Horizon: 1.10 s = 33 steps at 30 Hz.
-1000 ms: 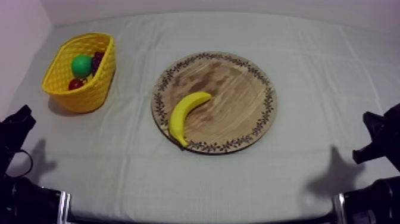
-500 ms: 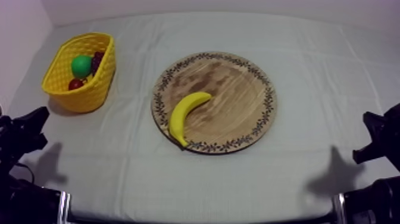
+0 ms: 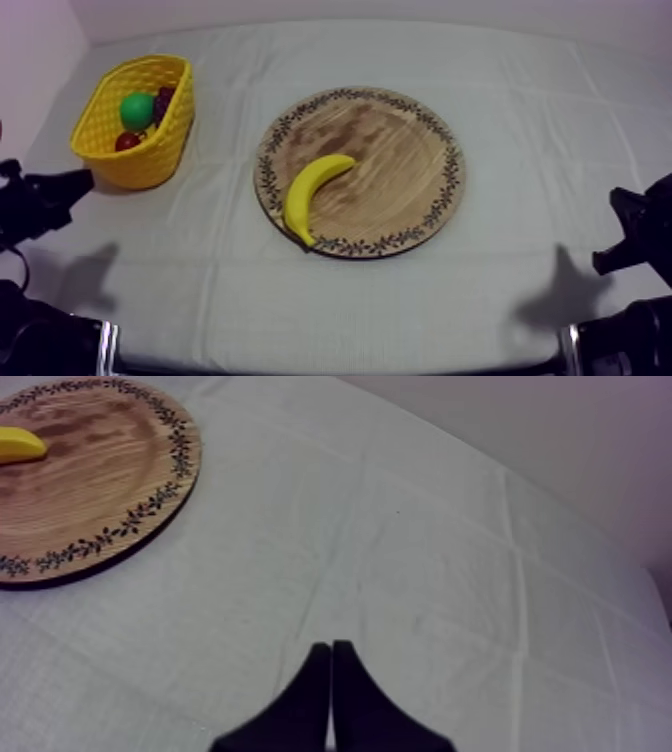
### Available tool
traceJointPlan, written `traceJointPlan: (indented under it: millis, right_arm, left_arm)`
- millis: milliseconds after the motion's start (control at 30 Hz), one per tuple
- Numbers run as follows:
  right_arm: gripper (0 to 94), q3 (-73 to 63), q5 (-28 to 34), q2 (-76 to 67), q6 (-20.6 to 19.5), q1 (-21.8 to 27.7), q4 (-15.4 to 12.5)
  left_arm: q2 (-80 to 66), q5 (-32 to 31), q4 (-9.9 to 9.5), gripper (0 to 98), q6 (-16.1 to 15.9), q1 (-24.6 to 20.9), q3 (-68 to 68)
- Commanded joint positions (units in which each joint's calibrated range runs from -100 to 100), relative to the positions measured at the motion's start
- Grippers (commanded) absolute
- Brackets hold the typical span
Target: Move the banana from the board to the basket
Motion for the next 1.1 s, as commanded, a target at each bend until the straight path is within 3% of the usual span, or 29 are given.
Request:
traceJointPlan:
  millis: [0, 267, 1067]
  right_arm:
    - [0.3, 0.0, 0.0, 0.0, 0.0, 0.0, 0.0]
    - [0.3, 0.0, 0.0, 0.0, 0.0, 0.0, 0.0]
    - [0.3, 0.0, 0.0, 0.0, 0.0, 0.0, 0.0]
  left_arm:
    - [10.2, 3.7, 0.16, 0.0, -0.6, 0.2, -9.5]
    - [26.6, 16.1, -0.01, 0.0, -1.4, 4.2, -29.8]
    - [68.6, 44.6, -0.6, 0.0, 6.6, 23.4, -67.4]
